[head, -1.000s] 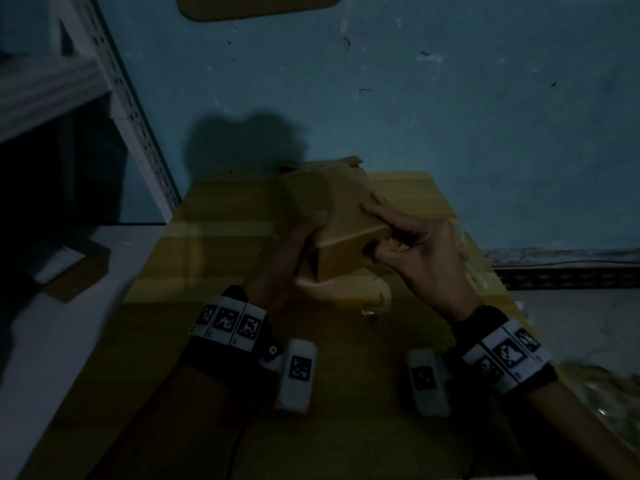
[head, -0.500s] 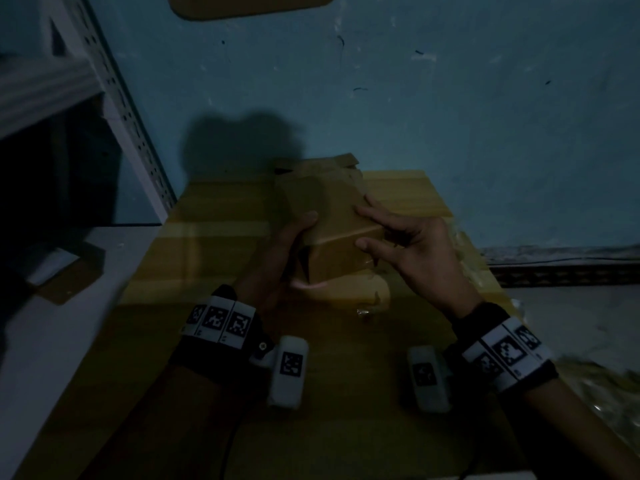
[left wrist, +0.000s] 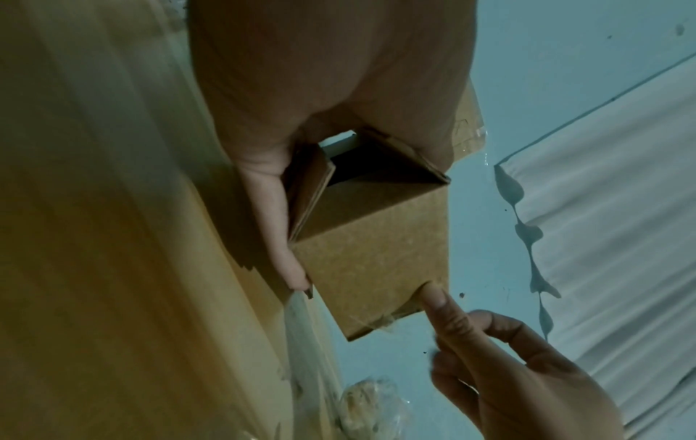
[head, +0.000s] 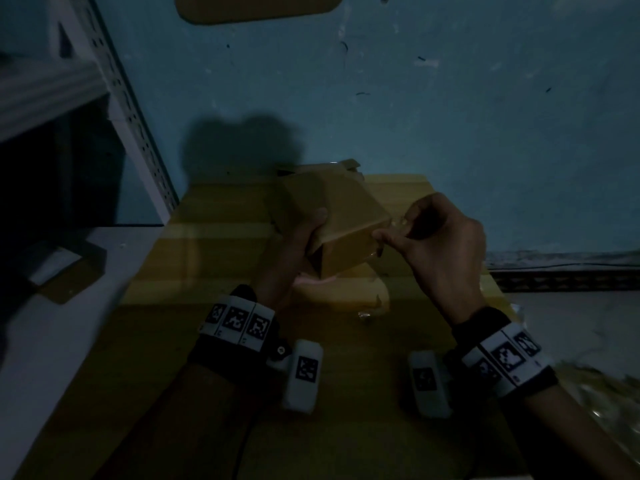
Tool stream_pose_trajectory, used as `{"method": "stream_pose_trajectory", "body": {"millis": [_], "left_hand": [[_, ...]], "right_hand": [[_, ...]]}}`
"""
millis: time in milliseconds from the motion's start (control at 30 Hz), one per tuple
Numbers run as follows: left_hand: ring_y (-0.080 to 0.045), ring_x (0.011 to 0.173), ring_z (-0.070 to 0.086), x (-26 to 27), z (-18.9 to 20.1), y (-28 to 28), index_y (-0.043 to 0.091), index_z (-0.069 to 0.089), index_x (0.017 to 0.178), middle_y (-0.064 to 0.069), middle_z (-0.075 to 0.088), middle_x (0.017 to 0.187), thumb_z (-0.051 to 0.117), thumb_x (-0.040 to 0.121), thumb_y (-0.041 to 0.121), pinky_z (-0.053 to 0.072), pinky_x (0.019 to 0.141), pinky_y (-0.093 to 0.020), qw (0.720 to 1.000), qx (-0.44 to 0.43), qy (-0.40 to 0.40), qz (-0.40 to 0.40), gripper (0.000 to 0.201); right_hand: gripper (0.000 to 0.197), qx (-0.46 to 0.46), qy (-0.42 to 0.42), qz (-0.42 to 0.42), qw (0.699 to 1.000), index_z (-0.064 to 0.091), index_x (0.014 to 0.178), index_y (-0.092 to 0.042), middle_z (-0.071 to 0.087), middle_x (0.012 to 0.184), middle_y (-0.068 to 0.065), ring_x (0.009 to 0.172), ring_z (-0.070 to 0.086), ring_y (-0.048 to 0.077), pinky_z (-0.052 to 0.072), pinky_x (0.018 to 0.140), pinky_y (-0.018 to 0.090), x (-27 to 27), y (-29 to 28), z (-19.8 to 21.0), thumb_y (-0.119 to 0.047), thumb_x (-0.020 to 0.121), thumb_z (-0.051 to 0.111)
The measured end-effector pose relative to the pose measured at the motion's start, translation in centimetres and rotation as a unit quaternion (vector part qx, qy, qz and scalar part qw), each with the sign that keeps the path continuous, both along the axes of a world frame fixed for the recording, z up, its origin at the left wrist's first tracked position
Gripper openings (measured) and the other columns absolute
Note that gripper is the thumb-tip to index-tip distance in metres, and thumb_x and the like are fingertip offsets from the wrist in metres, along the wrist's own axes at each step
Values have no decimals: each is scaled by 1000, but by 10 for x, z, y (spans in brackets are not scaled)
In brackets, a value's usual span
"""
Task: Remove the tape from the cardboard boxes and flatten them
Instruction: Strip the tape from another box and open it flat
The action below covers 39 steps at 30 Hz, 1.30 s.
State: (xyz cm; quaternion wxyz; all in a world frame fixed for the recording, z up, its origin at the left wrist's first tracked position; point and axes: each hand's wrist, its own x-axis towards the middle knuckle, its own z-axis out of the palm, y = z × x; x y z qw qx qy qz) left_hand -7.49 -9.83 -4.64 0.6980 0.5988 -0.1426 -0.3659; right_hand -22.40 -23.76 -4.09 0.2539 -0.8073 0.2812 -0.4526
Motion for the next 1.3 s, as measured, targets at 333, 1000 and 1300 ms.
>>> {"method": "stream_pose_trajectory", "body": {"millis": [333,1000,1300], "left_hand": [[-34,101,70,2,-2,0,18,64,113,-14,72,111,75,76,49,55,87,-62,1000,8,-5,-13,50],[-32,105,69,2,0,3,15,60,129,-13,71,115,77,70,55,58,85,-50,1000,-1,-16,-23,73],[-36,110,66,5,2,4,15,55,134,-17,67,124,83,66,52,57,84,-55,998,-31,24,-50,82]], "right_hand": [[26,-56,5,98,994,62,70,-27,60,61,-22,55,62,4,53,51,31,2,-5,-7,-30,80,86],[6,71,-24,192,979,67,78,-19,72,74,0,71,72,26,60,64,54,7,-10,-18,-19,81,72],[6,96,-53,197,974,67,81,-13,74,79,9,76,73,32,60,68,56,5,-9,-17,-15,83,72]]}}
